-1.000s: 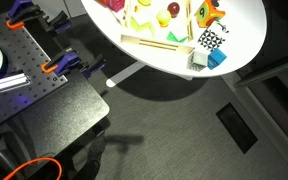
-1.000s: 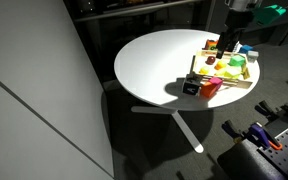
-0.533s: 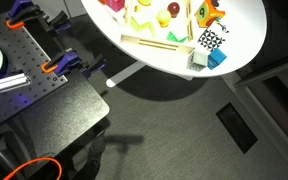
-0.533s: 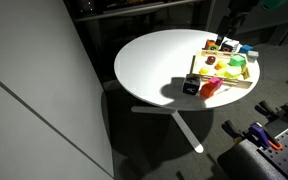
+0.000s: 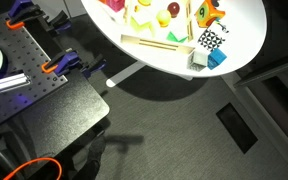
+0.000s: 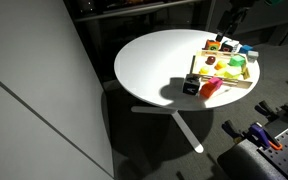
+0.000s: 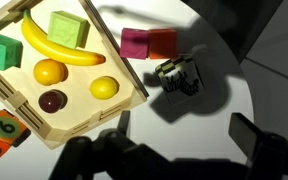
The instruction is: Remove the plushy cube from the crate and put it on the table
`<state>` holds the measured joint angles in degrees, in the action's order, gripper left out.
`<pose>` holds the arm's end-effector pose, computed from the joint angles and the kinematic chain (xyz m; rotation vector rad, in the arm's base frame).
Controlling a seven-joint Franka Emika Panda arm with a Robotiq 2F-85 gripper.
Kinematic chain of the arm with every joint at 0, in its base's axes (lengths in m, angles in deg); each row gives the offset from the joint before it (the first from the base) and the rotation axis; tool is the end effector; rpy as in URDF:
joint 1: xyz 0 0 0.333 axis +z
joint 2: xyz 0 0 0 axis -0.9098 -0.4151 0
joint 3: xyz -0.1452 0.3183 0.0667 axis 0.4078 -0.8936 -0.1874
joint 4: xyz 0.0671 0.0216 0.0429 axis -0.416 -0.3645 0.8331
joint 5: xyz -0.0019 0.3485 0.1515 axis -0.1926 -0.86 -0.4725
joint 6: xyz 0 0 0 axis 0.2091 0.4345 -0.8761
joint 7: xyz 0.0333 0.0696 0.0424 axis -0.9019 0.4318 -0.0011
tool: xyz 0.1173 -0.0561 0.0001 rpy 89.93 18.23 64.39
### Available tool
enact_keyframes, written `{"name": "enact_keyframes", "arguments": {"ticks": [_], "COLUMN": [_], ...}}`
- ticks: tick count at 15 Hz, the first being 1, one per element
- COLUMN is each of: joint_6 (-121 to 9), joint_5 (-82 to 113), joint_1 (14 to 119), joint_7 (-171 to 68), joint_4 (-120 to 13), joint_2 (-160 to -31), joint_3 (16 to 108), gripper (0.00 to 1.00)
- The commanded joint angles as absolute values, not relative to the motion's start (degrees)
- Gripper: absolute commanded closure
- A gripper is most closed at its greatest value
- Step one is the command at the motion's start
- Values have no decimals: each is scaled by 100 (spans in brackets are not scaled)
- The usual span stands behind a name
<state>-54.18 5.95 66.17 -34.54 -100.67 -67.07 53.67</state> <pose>0.4486 0.0445 0.4174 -3.0490 -0.3498 -0.1517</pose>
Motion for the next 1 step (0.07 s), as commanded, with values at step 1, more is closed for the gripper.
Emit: {"name": "enact_keyframes", "arguments": {"ticks": [1], "joint_6": [-5409], "joint_5": [635], "joint_1": [6751], "joint_7": [-3486], "joint_4": [-10060], "joint_2": [-6709], "joint_3": [5497], "gripper": [0]}}
